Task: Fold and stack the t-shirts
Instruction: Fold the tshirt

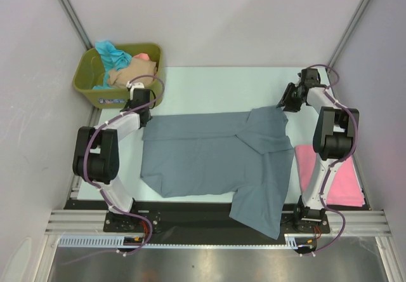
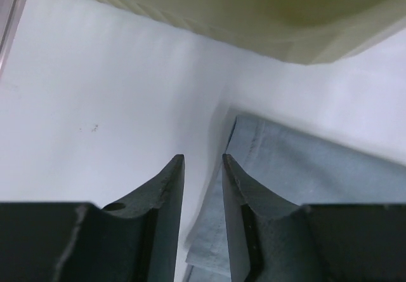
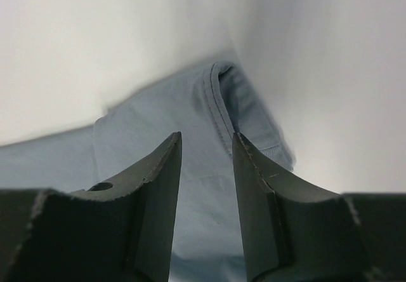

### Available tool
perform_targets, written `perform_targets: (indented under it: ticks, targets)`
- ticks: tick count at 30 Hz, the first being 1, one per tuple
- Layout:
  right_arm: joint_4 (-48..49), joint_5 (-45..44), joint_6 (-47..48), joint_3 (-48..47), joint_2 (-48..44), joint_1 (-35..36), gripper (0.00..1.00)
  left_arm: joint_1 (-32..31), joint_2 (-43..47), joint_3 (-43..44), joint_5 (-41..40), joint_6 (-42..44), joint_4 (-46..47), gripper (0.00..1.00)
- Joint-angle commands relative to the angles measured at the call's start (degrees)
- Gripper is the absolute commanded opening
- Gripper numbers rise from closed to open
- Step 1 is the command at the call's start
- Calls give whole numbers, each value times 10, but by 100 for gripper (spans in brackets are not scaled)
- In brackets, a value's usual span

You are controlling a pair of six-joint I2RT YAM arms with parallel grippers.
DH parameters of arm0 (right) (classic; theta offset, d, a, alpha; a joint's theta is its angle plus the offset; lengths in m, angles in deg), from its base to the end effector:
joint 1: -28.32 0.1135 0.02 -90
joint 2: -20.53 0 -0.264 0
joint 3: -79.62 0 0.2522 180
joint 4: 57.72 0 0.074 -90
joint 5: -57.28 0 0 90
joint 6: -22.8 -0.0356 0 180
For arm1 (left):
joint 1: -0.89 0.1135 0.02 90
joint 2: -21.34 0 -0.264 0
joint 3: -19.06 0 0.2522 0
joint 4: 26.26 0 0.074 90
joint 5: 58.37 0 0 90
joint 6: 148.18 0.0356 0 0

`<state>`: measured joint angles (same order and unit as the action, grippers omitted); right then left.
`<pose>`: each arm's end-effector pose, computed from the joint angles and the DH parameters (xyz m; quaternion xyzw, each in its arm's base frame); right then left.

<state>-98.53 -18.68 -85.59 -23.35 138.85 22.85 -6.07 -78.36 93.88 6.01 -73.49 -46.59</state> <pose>0.4477 -0.0342 0.1890 0.1615 0.9364 0.1487 0.2739 0.3672 -0.0293 0.1923 -0.1499 0.8930 0.1294 0.4041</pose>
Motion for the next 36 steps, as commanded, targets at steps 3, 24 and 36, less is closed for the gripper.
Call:
perform_targets:
  ticks: [3,24,36]
  targets:
    - [36,12,-6,24,-47,-3,42,-10,7,-22,-1,96,38,34]
    - [123,40,-34,104,-62,-5,41,2,-37,-2,125,191,70,49]
    - [126,35,-23,115,-70,-13,41,18,-68,30,123,168,-5,48]
